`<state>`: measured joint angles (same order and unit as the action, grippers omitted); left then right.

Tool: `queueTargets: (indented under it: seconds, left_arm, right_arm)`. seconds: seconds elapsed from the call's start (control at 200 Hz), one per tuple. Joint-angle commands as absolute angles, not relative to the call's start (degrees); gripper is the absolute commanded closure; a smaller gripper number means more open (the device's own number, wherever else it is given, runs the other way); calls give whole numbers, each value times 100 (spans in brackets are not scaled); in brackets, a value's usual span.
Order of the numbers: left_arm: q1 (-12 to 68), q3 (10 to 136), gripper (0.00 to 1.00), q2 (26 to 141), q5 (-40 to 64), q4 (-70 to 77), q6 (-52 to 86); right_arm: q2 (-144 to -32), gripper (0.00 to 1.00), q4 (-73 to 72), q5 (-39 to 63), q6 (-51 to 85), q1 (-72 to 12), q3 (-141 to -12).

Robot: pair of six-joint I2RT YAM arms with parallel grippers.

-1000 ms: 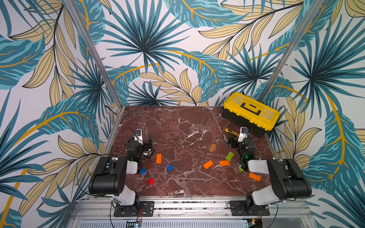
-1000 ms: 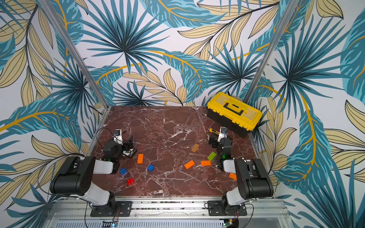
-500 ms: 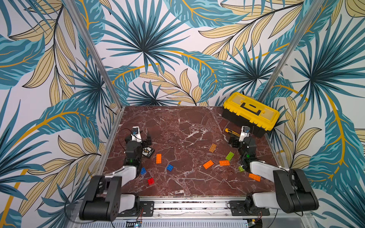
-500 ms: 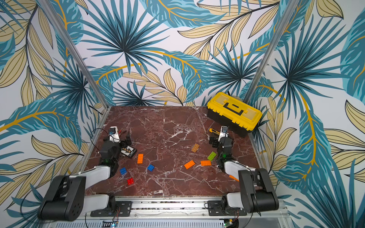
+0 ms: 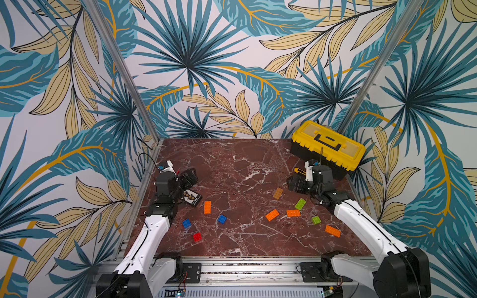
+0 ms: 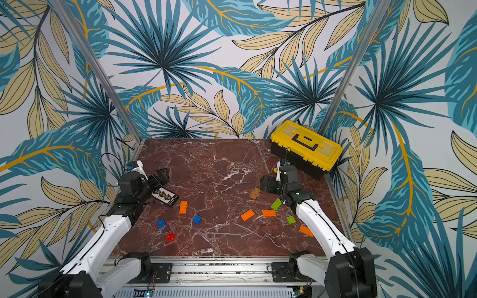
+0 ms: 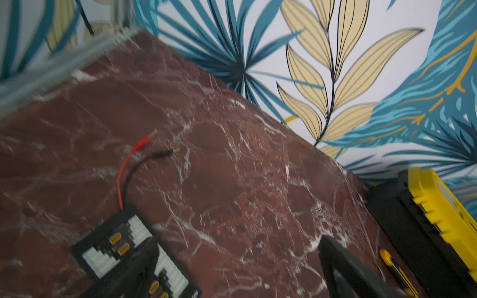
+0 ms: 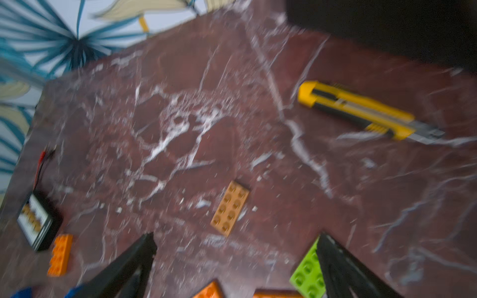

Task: Assemble the number 5 with lego
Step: Pick up the lego brick from the center of the board.

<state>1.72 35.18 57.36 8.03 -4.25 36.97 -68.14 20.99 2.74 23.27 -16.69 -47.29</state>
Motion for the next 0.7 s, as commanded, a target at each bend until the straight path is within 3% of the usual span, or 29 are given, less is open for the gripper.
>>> queueTargets:
  seconds: [0.0, 0.095, 0.34, 0.426, 0.691]
  left_arm:
    - [714, 3673, 0, 5810, 1579, -1244, 4061]
    - [1457, 3666, 0, 5836, 1287, -1529, 4063]
    - [3115, 3525, 0, 5775, 635, -1887, 4260]
    - [3389, 3492, 0, 5759, 440, -1961, 4398]
    - [3518, 3320, 0, 5414, 195, -2268, 4478]
  right_arm:
    - [-7017, 0, 3312, -176, 2751, -2399, -4905]
    - [-7300, 1, 3776, -805, 2815, -2911, -5079]
    - [-7755, 1, 3474, -273, 2722, -3140, -4821]
    - [-7909, 5, 3306, -84, 2637, -3155, -4824]
    - [-8273, 5, 3283, -180, 2402, -3229, -4863]
